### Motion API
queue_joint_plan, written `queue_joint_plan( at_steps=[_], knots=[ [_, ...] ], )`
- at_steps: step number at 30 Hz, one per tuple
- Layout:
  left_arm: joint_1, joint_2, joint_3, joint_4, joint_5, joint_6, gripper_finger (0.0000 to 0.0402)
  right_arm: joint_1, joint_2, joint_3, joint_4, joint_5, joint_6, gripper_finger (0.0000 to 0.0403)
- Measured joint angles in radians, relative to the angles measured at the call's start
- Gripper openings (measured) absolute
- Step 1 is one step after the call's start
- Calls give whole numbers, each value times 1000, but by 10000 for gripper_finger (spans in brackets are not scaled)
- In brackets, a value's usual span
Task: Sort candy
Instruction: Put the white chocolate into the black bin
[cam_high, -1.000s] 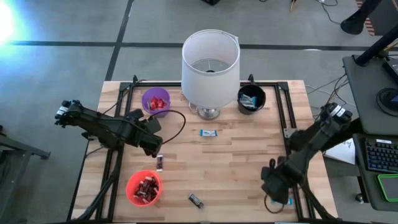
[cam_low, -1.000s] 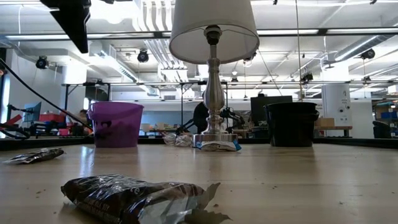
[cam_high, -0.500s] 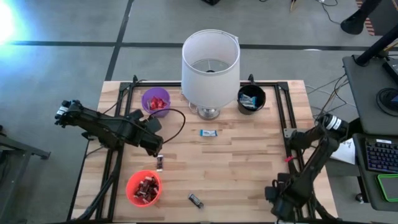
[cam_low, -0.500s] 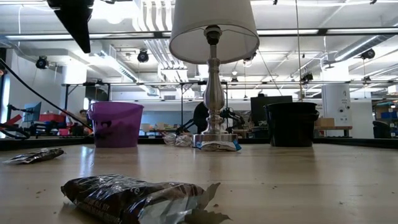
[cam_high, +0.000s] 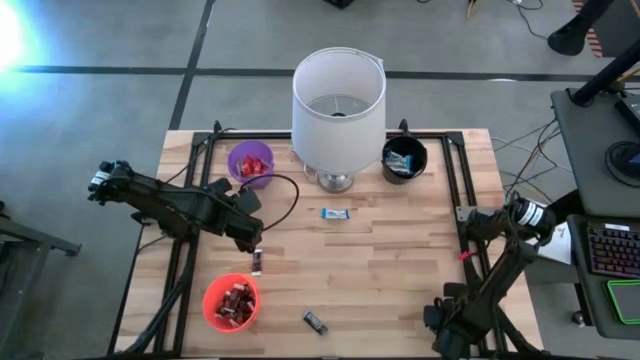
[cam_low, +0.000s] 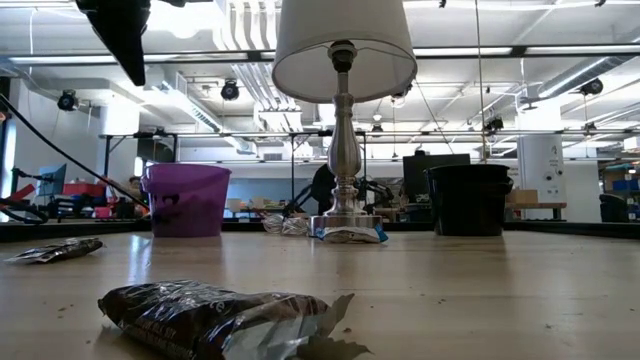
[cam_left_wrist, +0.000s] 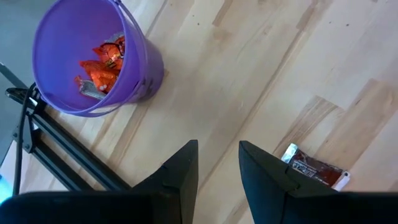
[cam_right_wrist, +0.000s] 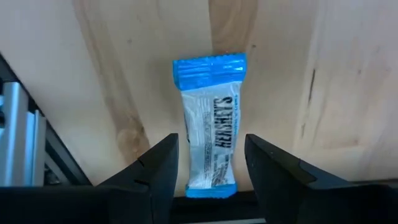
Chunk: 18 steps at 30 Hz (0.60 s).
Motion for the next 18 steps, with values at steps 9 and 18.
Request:
queue_joint_plan(
  at_steps=[9, 18],
  knots=[
    [0, 0, 0, 6, 0, 0, 98, 0, 11, -53, 98, -9, 38, 176],
    [0, 0, 0, 10, 47, 11, 98, -1, 5, -80, 123, -13, 53, 166]
  ],
)
